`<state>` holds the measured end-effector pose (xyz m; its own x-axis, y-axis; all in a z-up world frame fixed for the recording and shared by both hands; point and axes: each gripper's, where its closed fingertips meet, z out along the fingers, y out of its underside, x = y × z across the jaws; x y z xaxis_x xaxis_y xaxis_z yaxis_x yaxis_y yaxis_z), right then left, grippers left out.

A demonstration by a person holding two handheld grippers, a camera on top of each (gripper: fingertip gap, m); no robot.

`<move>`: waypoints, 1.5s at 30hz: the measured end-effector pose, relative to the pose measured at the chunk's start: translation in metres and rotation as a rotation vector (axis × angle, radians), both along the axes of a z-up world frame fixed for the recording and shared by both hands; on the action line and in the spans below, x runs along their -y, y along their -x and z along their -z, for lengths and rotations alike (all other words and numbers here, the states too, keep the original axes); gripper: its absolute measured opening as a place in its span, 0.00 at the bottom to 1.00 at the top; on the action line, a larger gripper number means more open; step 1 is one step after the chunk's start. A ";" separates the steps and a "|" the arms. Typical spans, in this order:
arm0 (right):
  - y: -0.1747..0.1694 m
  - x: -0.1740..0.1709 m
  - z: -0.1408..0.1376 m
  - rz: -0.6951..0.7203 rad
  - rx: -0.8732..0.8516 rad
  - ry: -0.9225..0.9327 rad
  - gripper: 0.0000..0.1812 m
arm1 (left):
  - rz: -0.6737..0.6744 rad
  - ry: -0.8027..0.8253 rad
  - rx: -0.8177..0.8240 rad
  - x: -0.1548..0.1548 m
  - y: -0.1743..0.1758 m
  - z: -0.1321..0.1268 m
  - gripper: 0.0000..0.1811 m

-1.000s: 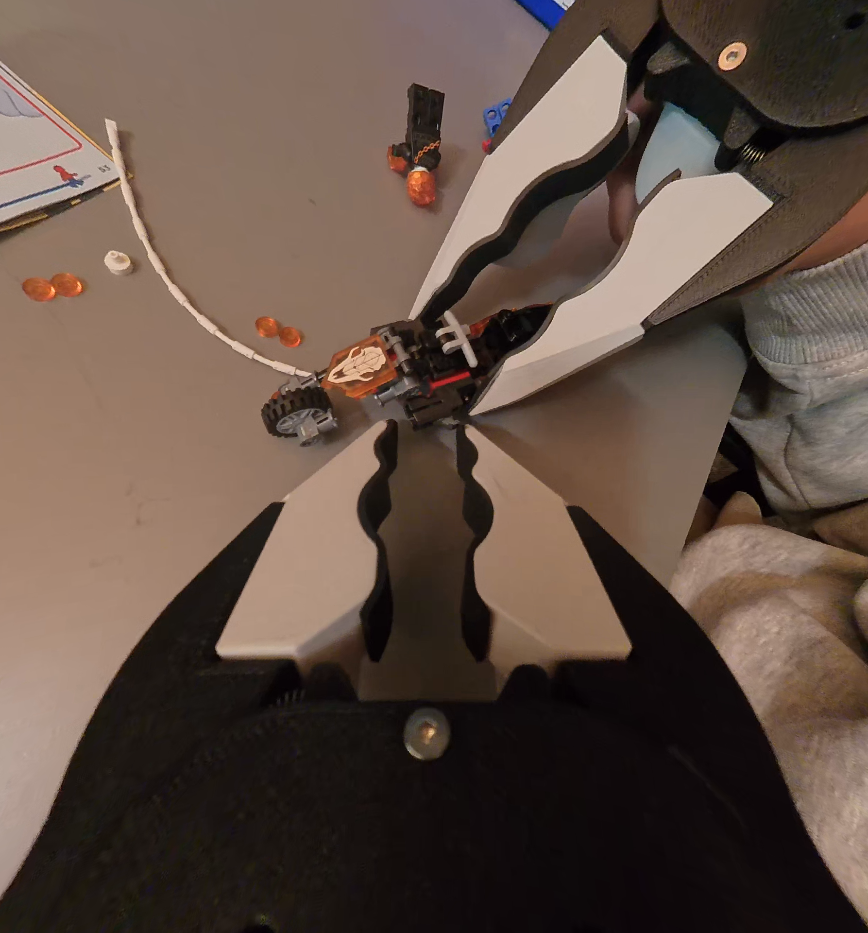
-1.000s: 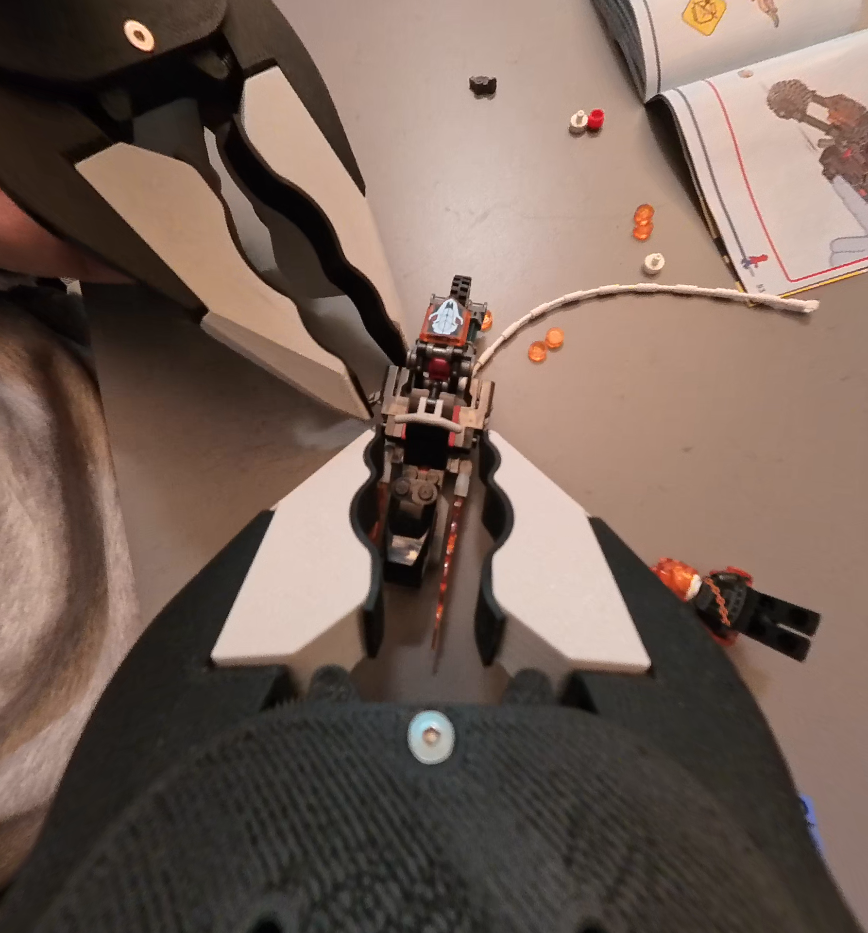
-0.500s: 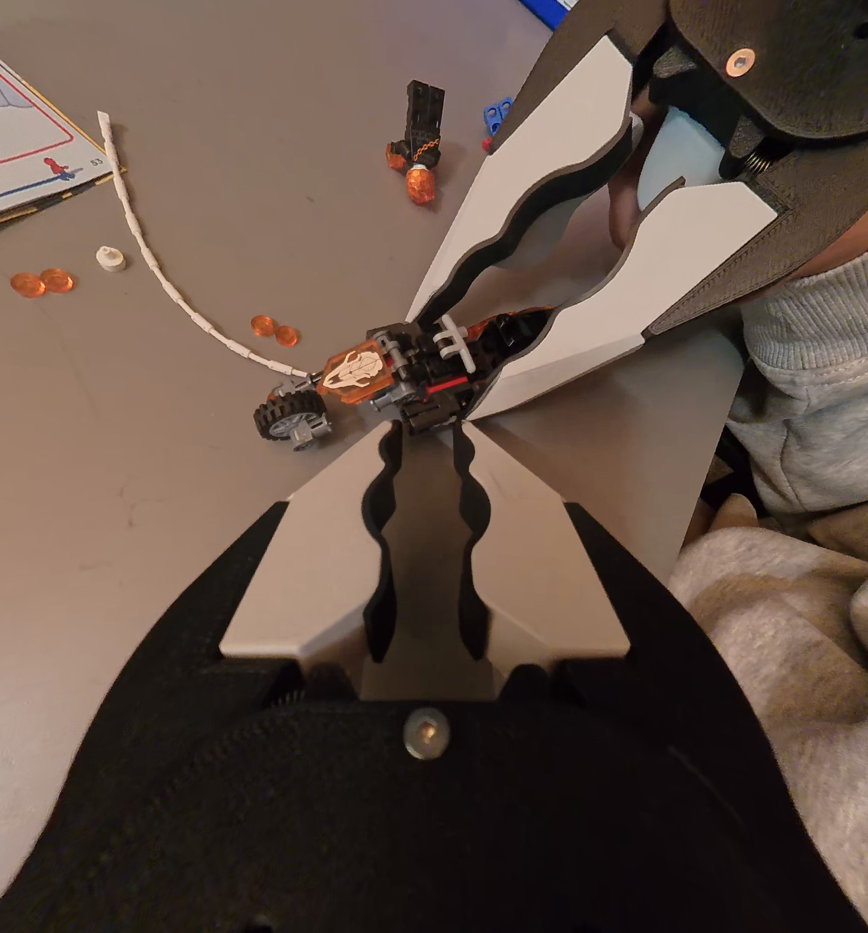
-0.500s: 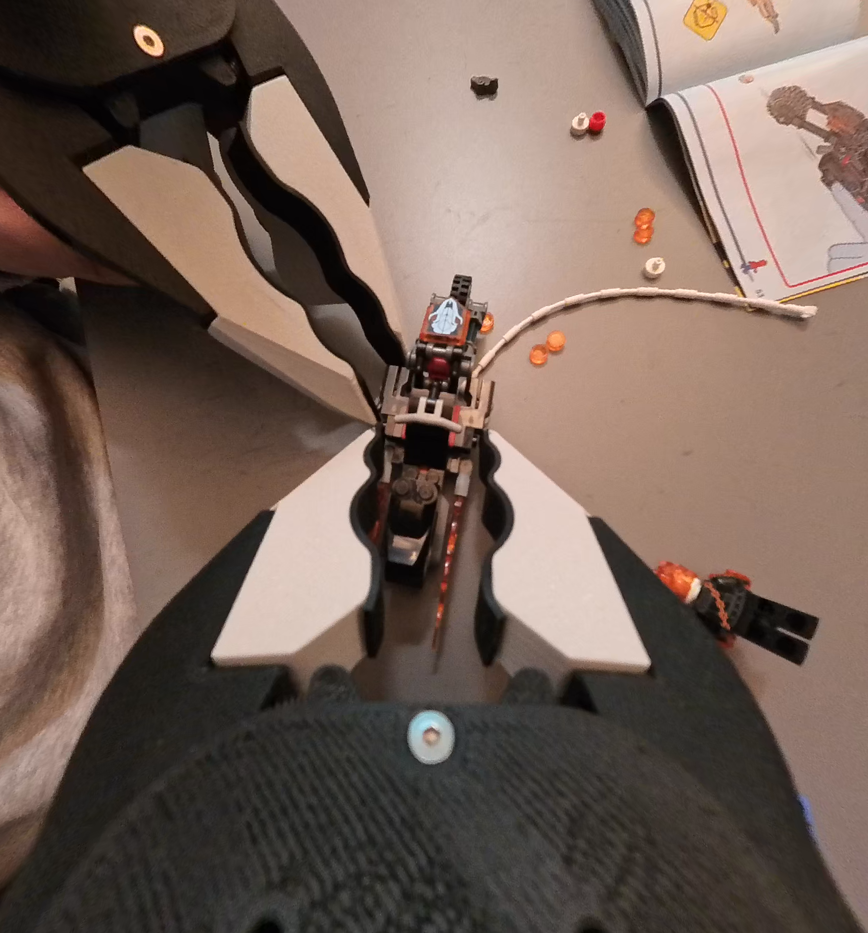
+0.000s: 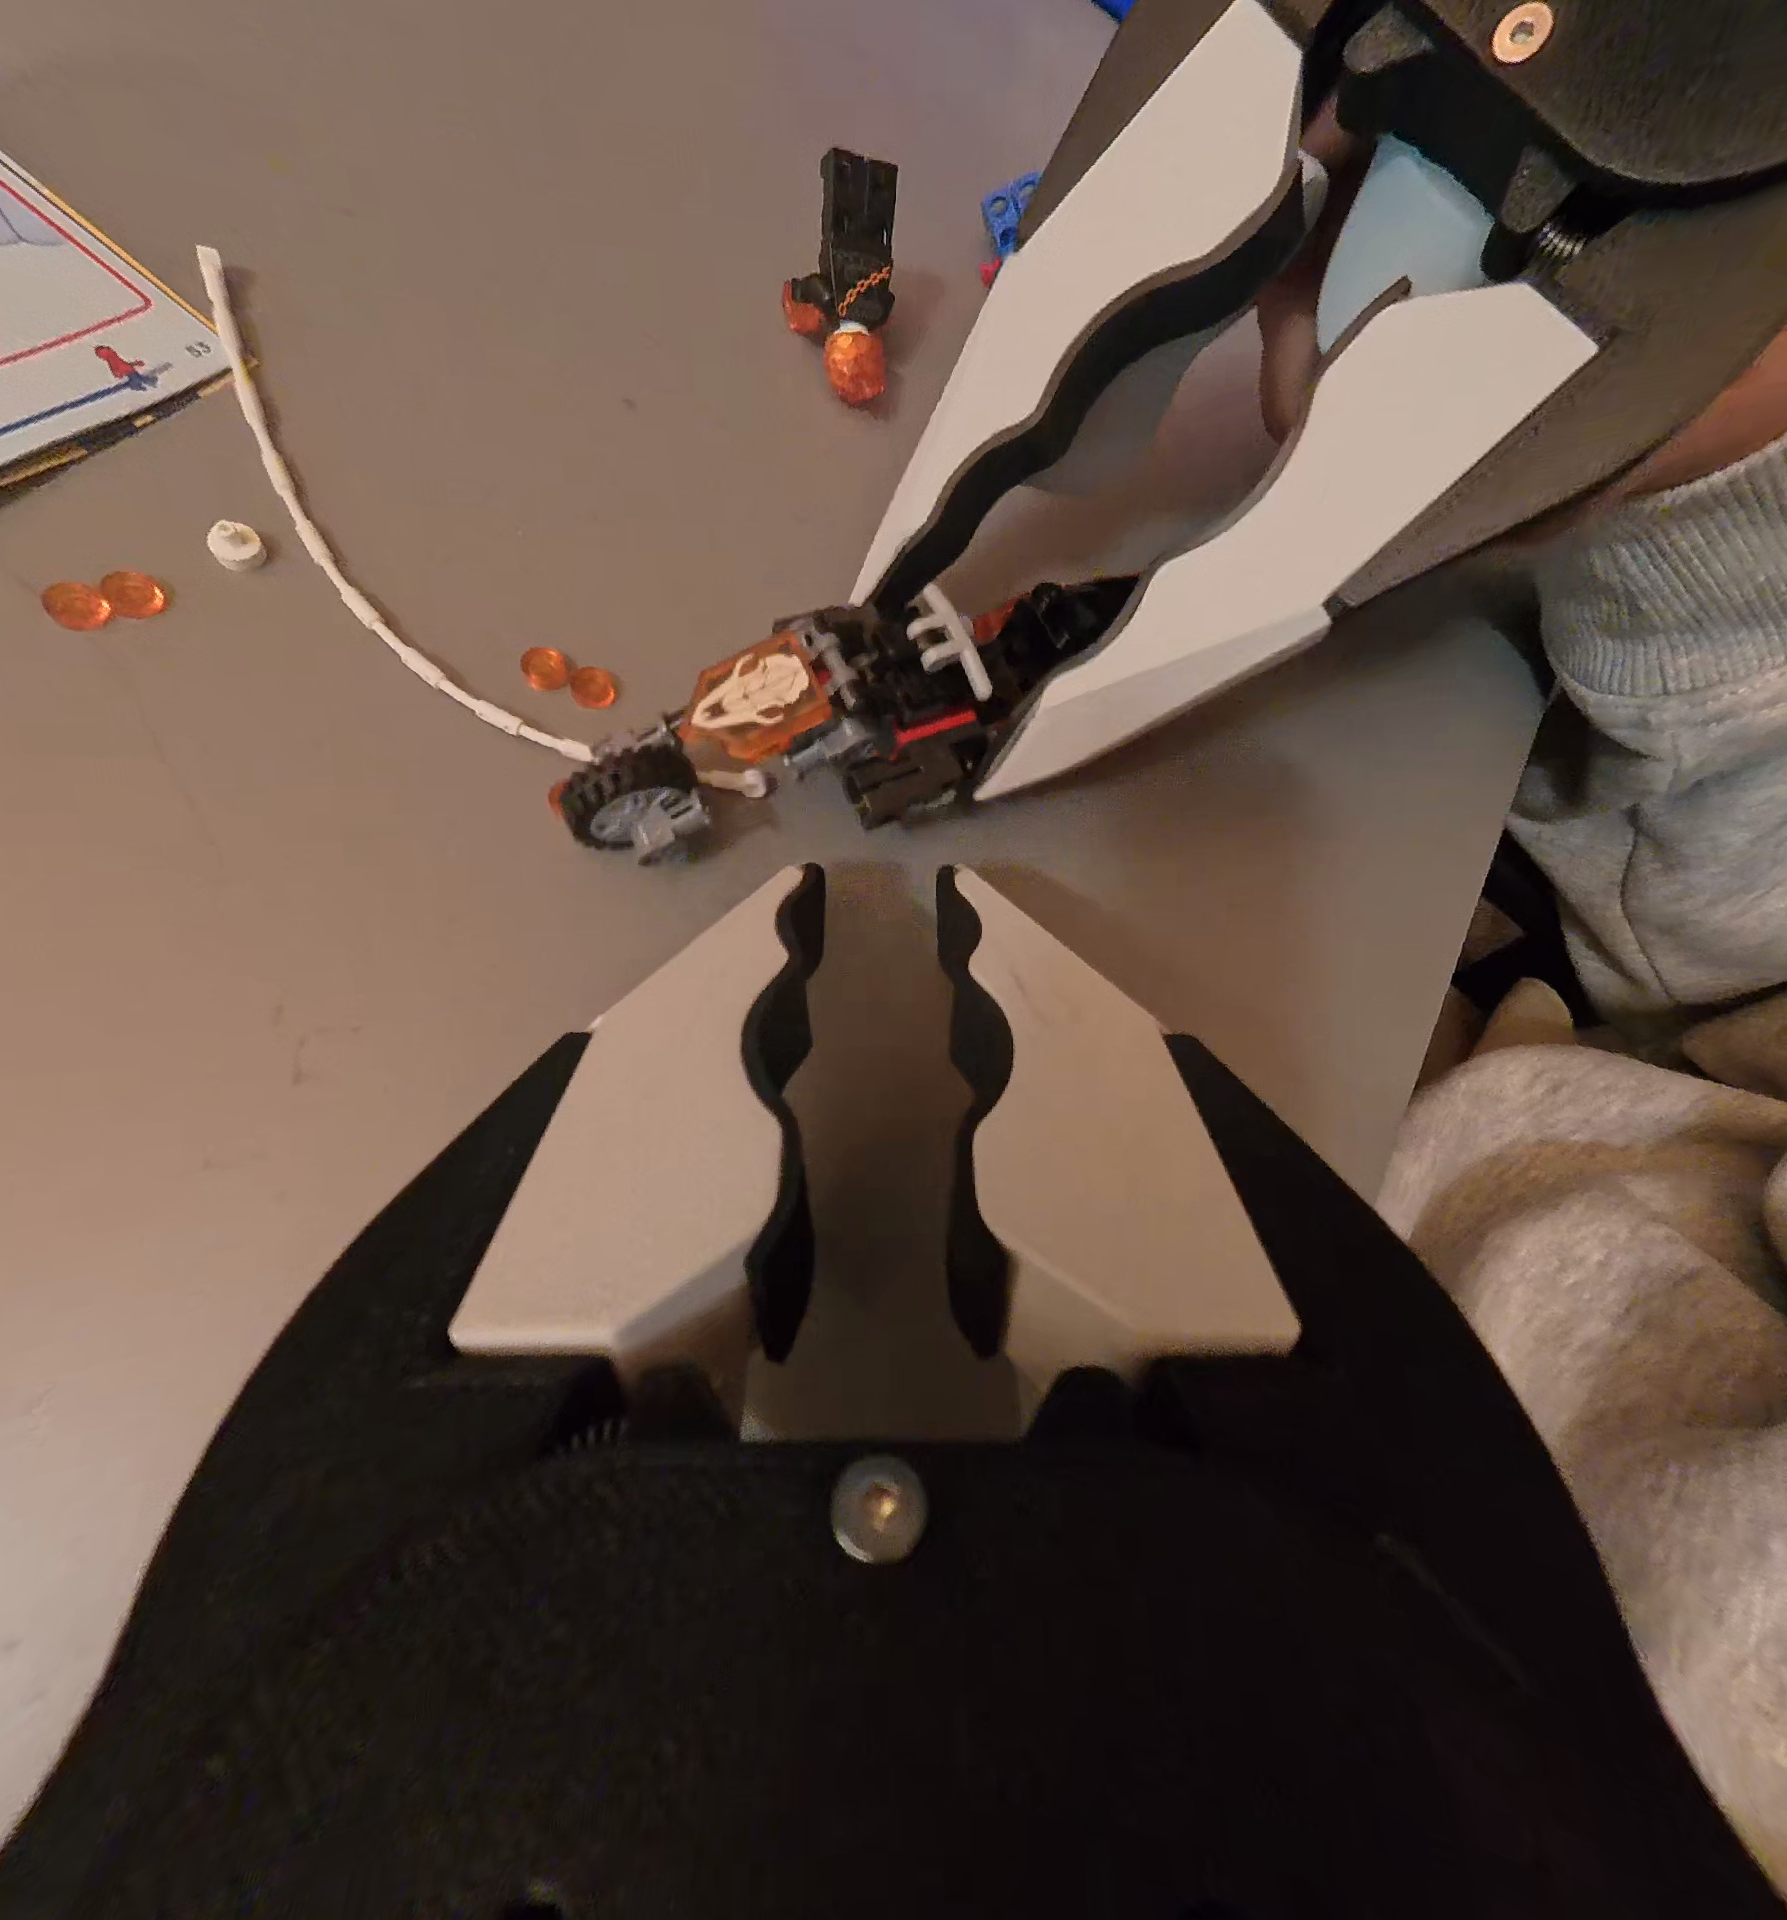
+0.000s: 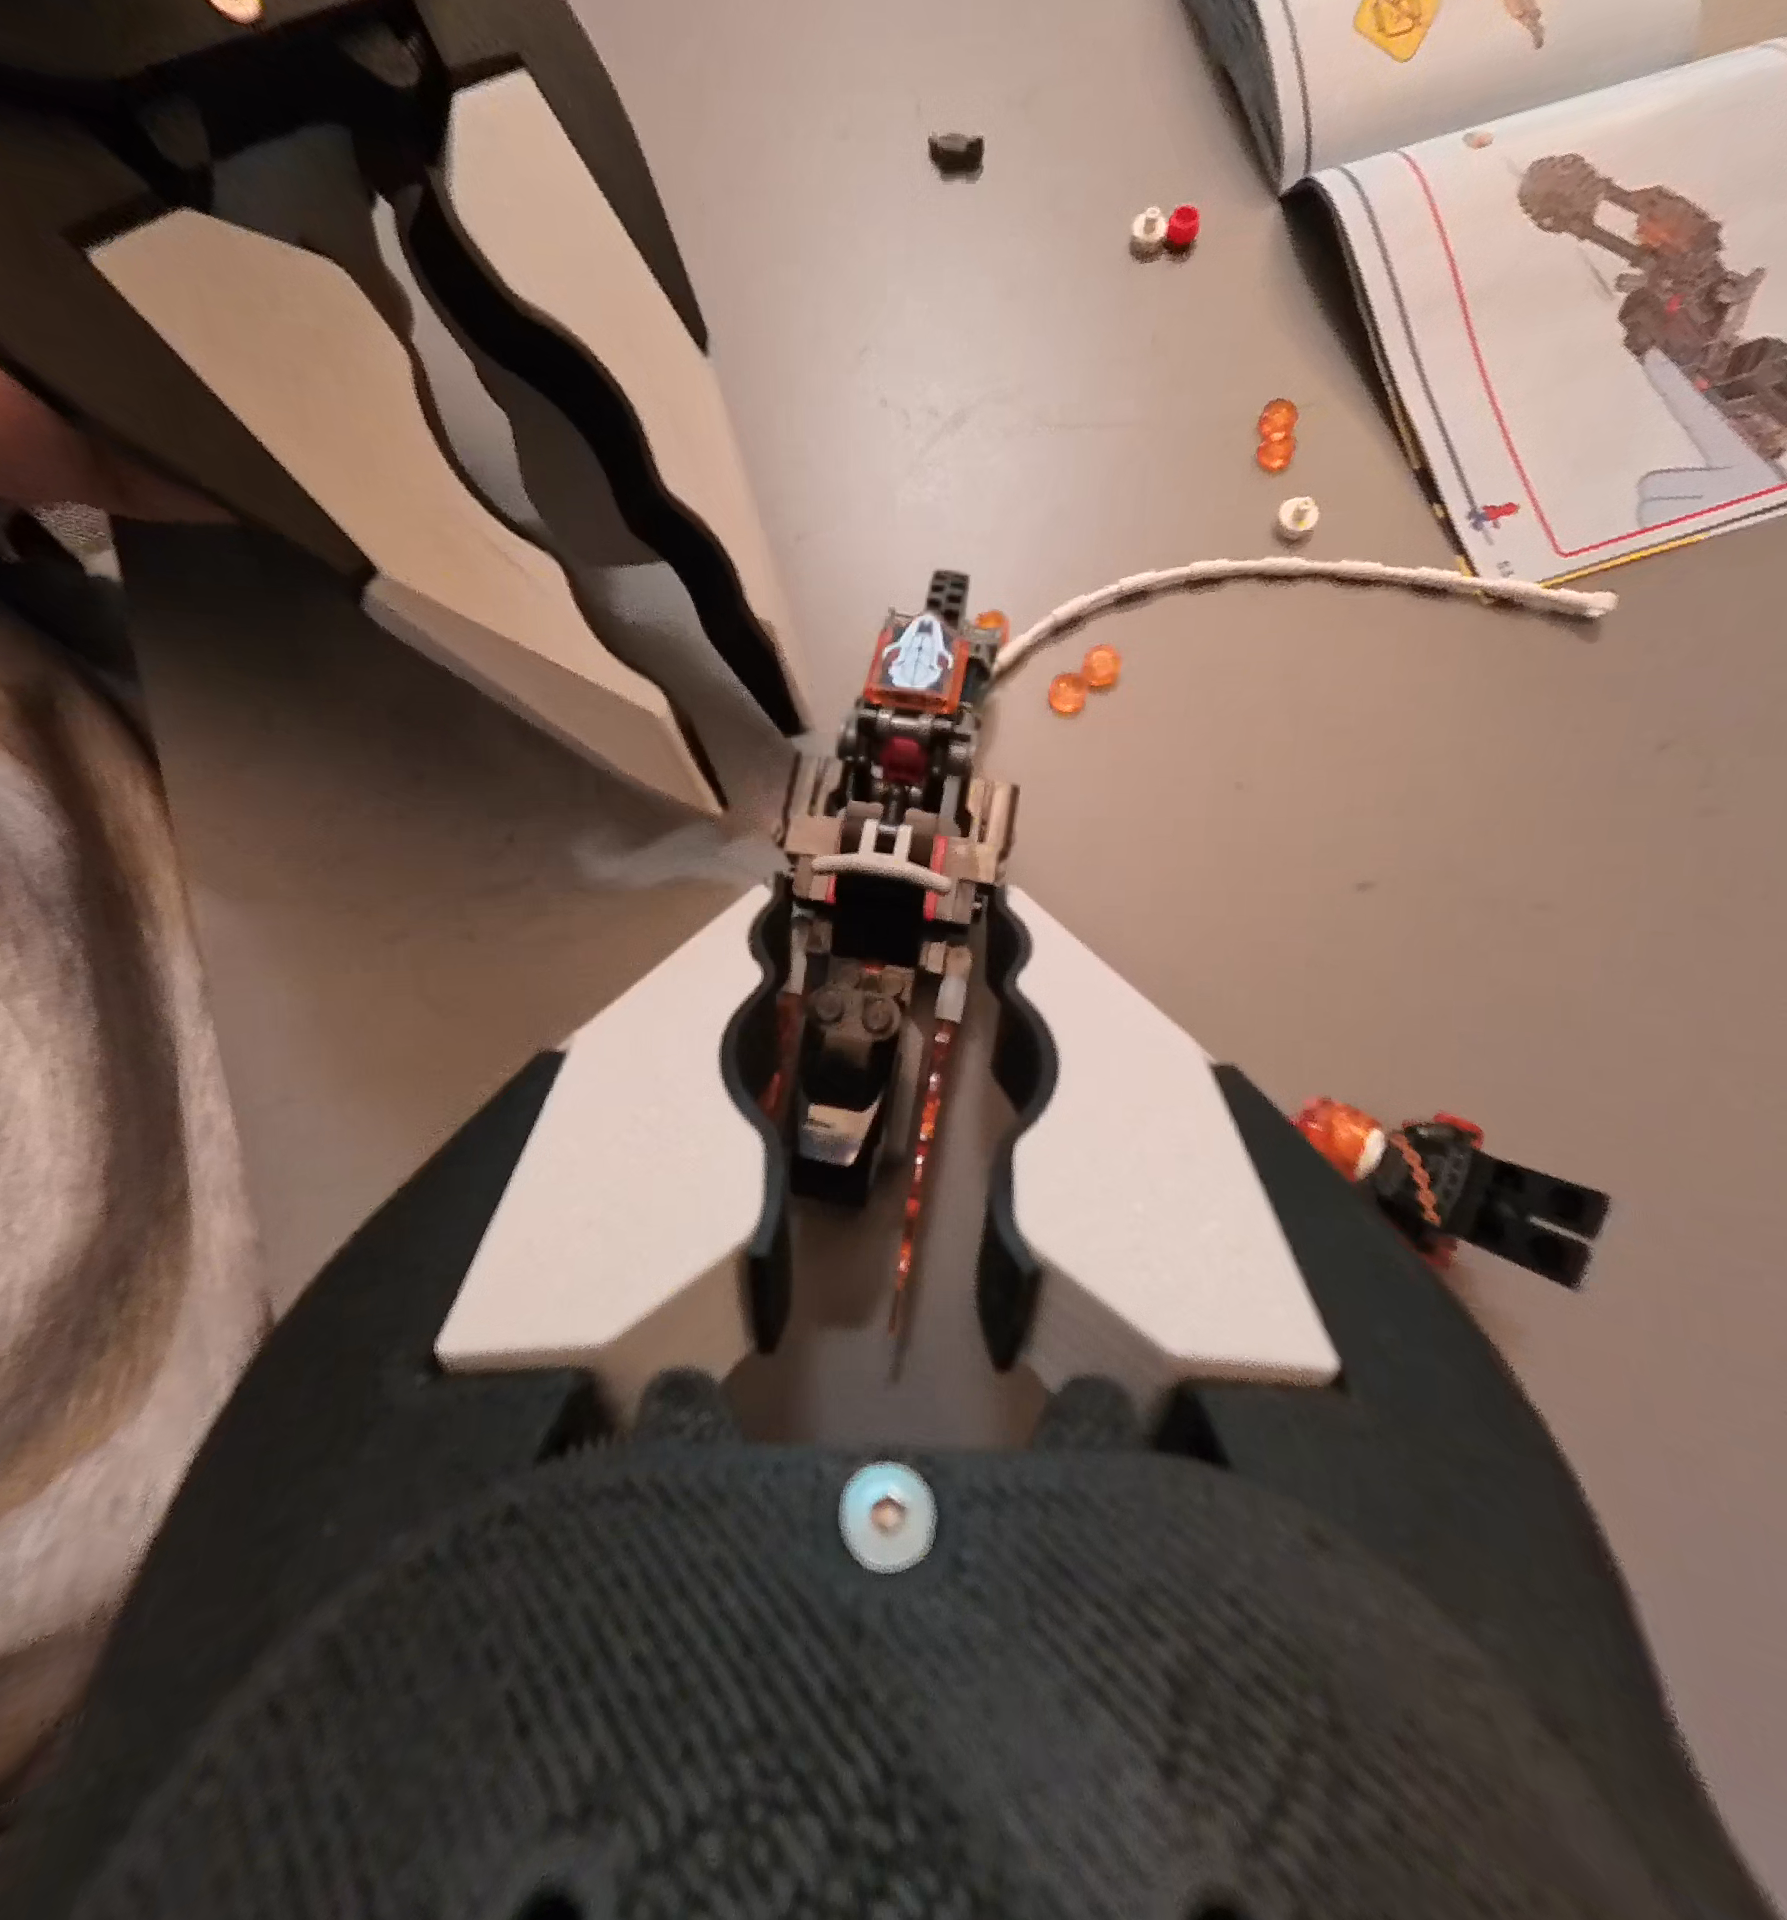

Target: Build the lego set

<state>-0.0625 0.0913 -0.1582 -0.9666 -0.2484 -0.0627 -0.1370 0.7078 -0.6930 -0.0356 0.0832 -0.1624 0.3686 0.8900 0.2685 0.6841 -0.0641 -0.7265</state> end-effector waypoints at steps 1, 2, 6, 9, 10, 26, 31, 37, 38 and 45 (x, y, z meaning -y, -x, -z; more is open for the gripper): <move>0.002 -0.001 0.000 0.005 0.000 0.001 0.20 | 0.006 0.000 -0.004 0.001 -0.001 -0.001 0.11; 0.003 -0.002 -0.001 0.007 0.008 0.005 0.20 | 0.010 -0.002 -0.009 0.002 -0.001 -0.003 0.11; 0.008 -0.010 -0.005 0.008 0.044 0.016 0.20 | -0.004 -0.012 -0.016 0.015 -0.001 -0.006 0.11; 0.017 -0.019 -0.007 0.026 0.031 0.008 0.20 | -0.012 -0.020 0.006 0.025 0.000 -0.002 0.14; 0.021 -0.022 -0.008 0.042 0.026 0.011 0.20 | -0.015 -0.018 0.014 0.027 0.001 0.000 0.15; 0.025 -0.034 -0.003 0.062 0.027 -0.006 0.20 | -0.052 0.145 0.006 0.045 0.039 0.011 0.04; 0.022 -0.034 -0.002 0.045 0.049 0.002 0.20 | -0.051 0.121 0.004 0.044 0.036 0.009 0.04; 0.020 -0.034 0.000 0.028 0.065 0.010 0.20 | 0.029 -0.225 -0.062 0.008 0.022 -0.021 0.03; 0.020 -0.034 0.000 0.025 0.064 0.011 0.20 | 0.052 -0.338 -0.045 -0.003 0.018 -0.026 0.03; 0.012 -0.033 -0.001 -0.028 0.075 0.035 0.20 | 0.108 -0.583 0.030 -0.026 0.011 -0.032 0.03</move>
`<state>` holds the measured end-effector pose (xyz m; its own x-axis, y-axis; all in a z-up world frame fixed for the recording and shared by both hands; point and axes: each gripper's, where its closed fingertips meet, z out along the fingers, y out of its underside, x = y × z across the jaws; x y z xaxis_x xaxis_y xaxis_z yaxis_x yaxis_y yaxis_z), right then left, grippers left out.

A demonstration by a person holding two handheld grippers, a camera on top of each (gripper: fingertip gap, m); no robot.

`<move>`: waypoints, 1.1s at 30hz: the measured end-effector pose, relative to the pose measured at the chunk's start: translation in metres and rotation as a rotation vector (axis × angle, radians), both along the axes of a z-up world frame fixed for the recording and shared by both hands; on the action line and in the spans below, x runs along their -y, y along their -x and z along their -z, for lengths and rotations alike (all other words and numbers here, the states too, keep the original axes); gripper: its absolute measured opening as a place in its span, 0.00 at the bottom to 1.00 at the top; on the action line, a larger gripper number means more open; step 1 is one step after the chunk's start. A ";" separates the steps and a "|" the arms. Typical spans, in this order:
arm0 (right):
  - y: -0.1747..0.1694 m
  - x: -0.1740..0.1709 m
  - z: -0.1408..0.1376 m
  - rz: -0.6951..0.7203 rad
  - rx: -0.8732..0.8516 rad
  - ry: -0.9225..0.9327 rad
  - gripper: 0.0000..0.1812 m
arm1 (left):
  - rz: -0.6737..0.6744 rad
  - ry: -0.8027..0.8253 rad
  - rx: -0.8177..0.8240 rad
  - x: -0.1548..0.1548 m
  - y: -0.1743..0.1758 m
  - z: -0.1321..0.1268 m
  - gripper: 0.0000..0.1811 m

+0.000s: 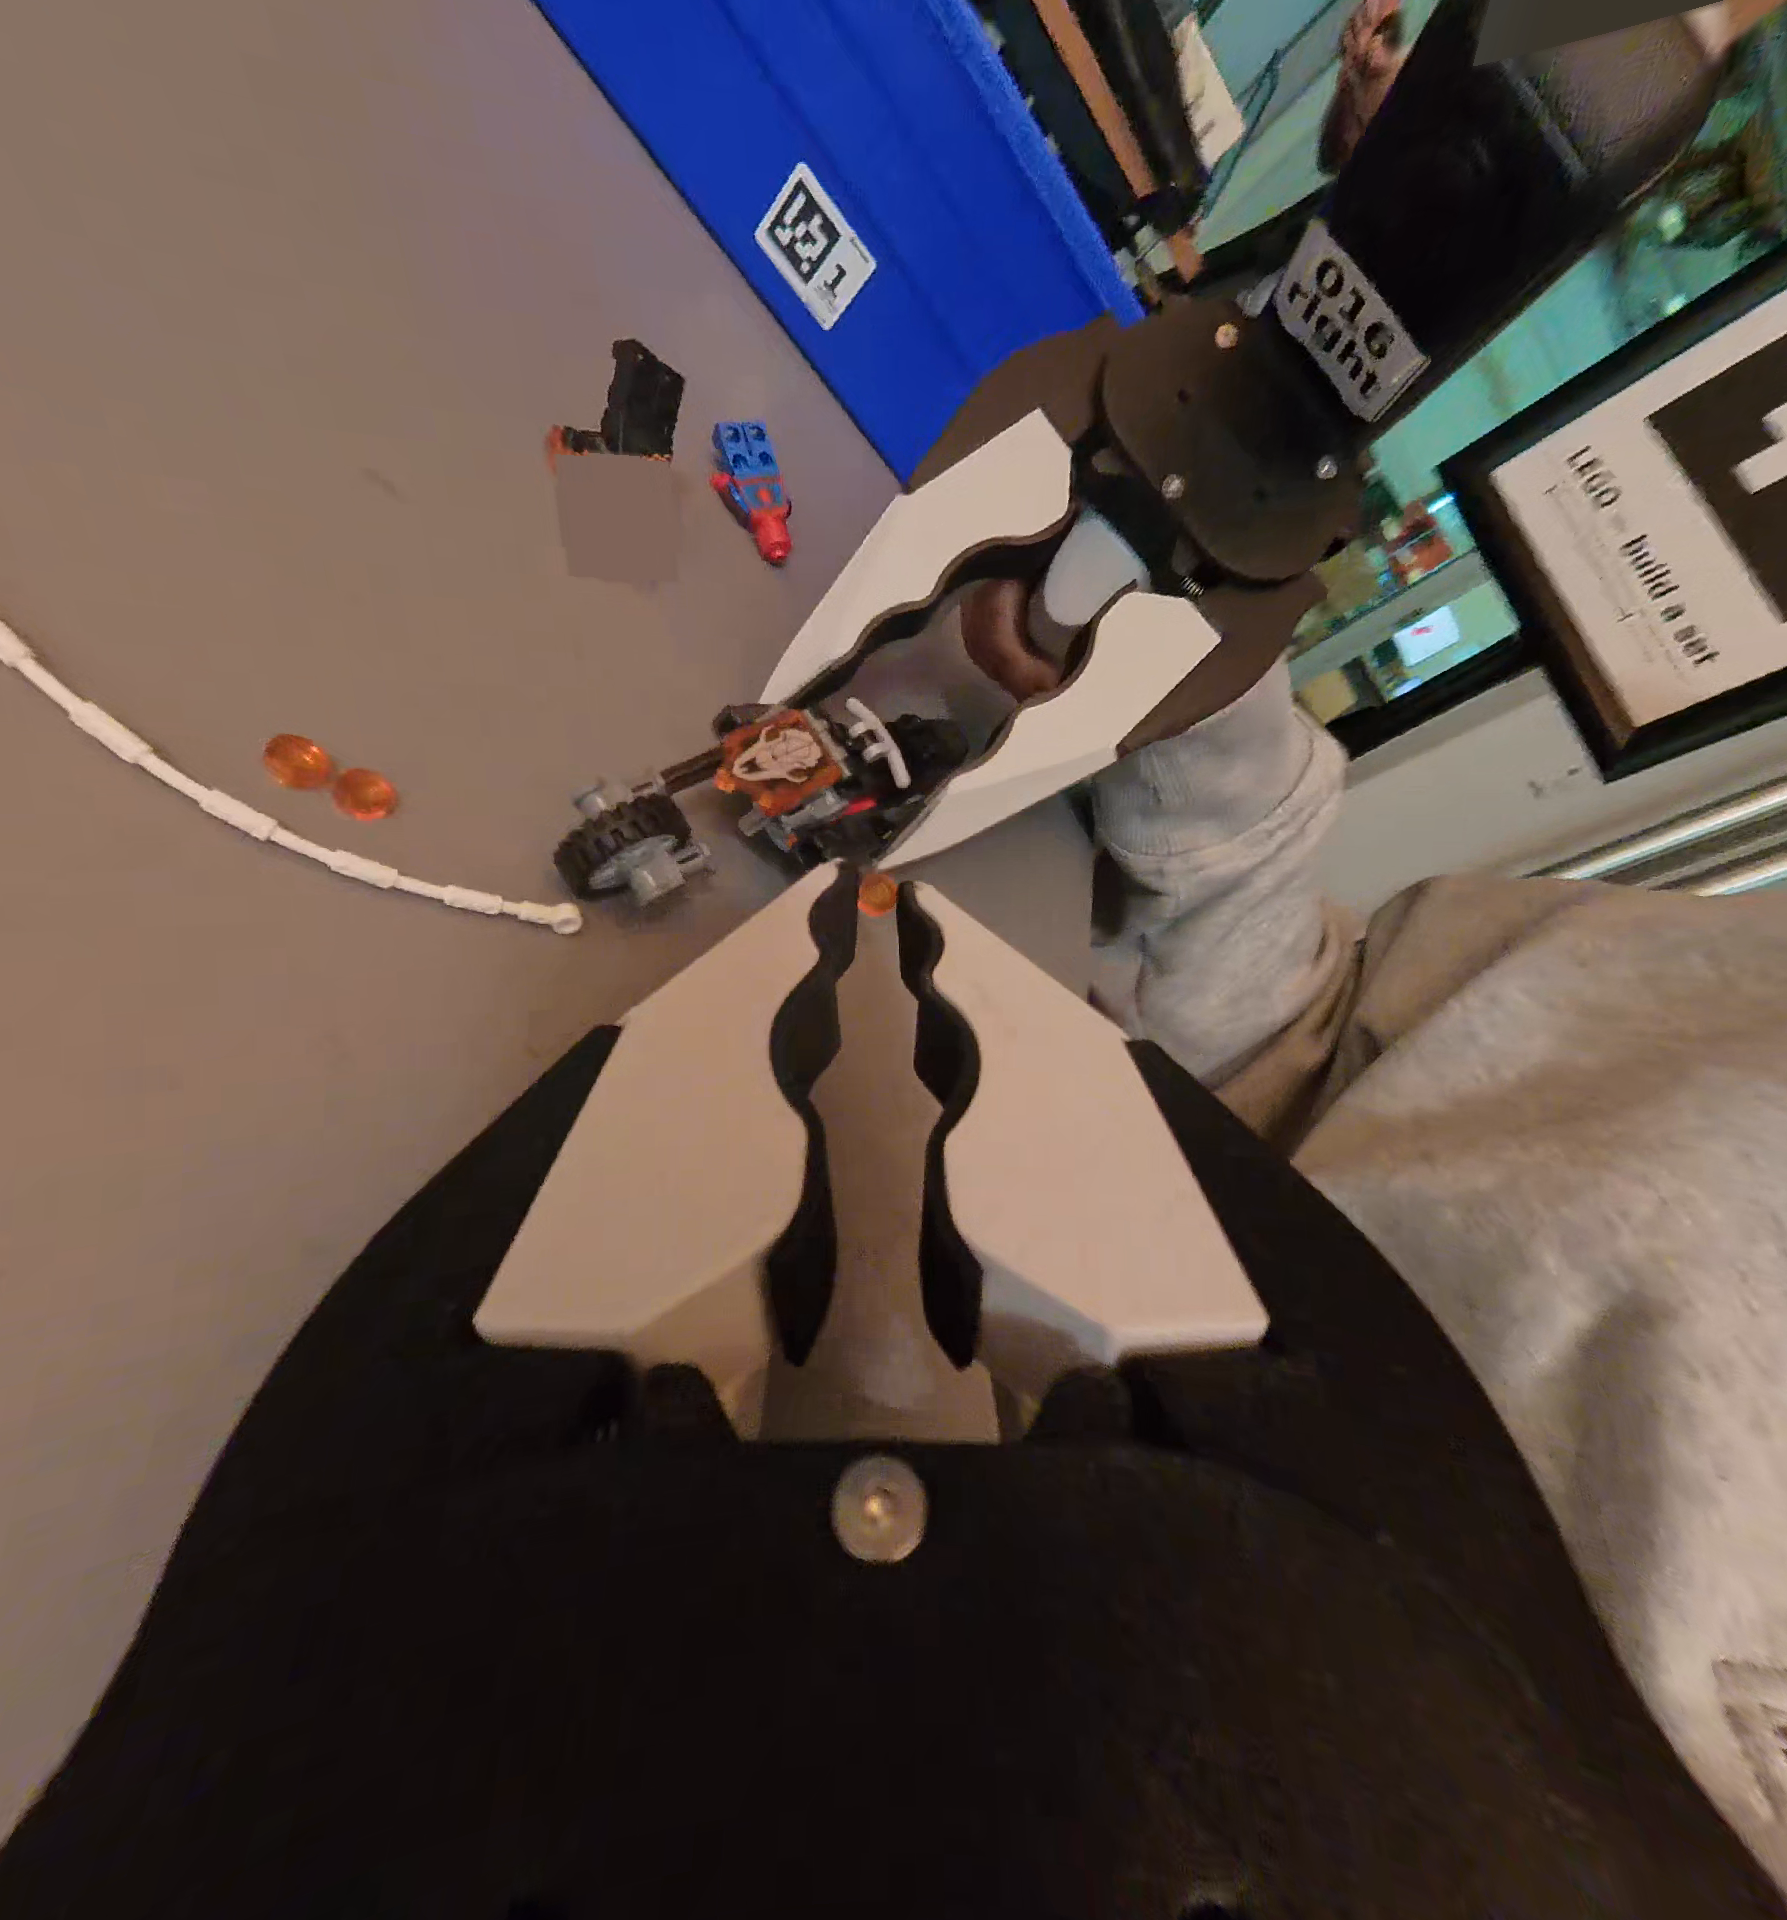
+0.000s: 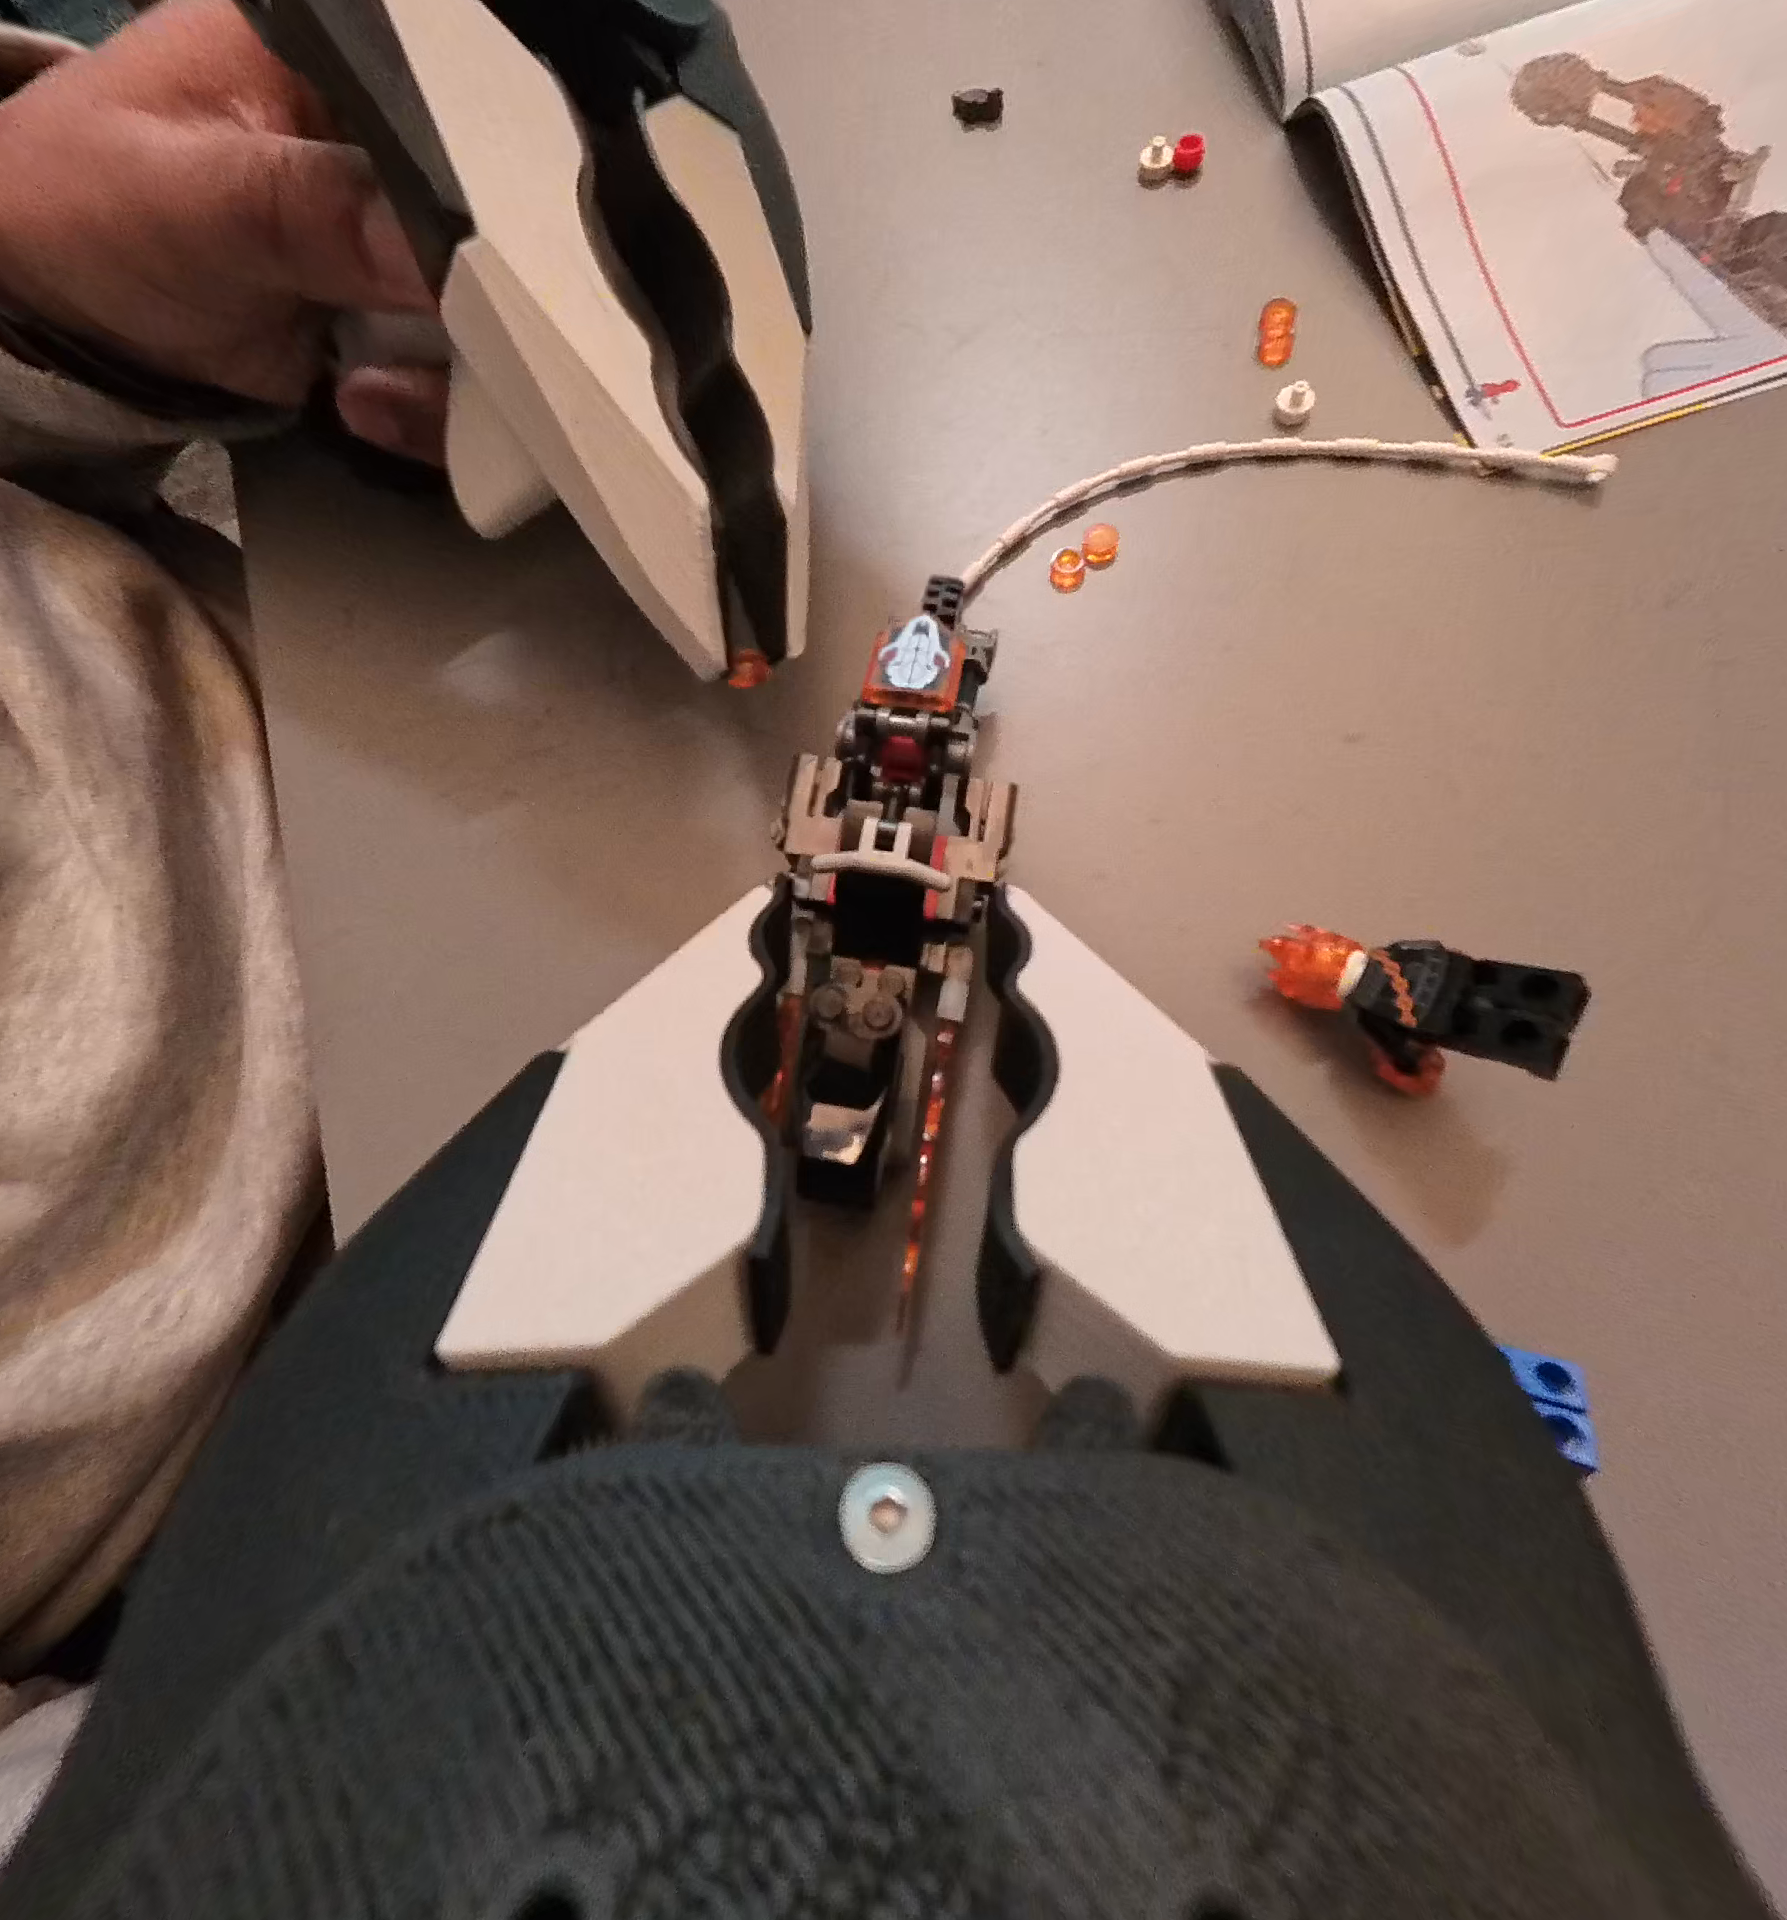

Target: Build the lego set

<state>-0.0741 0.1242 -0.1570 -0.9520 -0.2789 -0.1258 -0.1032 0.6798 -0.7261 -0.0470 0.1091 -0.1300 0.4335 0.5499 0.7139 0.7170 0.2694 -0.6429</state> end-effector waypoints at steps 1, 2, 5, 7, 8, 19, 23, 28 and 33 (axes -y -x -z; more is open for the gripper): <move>-0.001 0.000 0.000 -0.004 0.007 0.004 0.20 | -0.001 0.040 -0.003 0.001 0.000 0.002 0.03; -0.001 0.000 -0.001 -0.008 0.015 0.008 0.20 | 0.002 0.075 -0.008 0.001 -0.001 0.005 0.03; -0.003 0.000 -0.002 -0.014 0.040 0.017 0.20 | 0.020 0.148 -0.020 -0.003 -0.003 0.009 0.03; -0.004 0.000 -0.002 -0.018 0.046 0.017 0.20 | 0.016 0.200 -0.026 -0.004 -0.003 0.012 0.03; -0.005 0.000 -0.002 -0.022 0.048 0.016 0.20 | 0.012 0.221 -0.029 -0.004 -0.003 0.013 0.03; -0.012 0.002 0.001 -0.048 0.051 0.004 0.20 | -0.041 0.116 0.065 -0.001 0.000 0.017 0.03; -0.013 0.002 0.001 -0.050 0.049 0.002 0.20 | -0.048 0.108 0.085 -0.001 0.000 0.020 0.03; -0.012 0.001 0.001 -0.047 0.049 -0.003 0.20 | -0.052 0.021 0.114 -0.002 0.000 0.017 0.03; -0.013 0.001 0.001 -0.047 0.042 -0.007 0.20 | -0.046 -0.005 0.131 -0.003 -0.002 0.017 0.03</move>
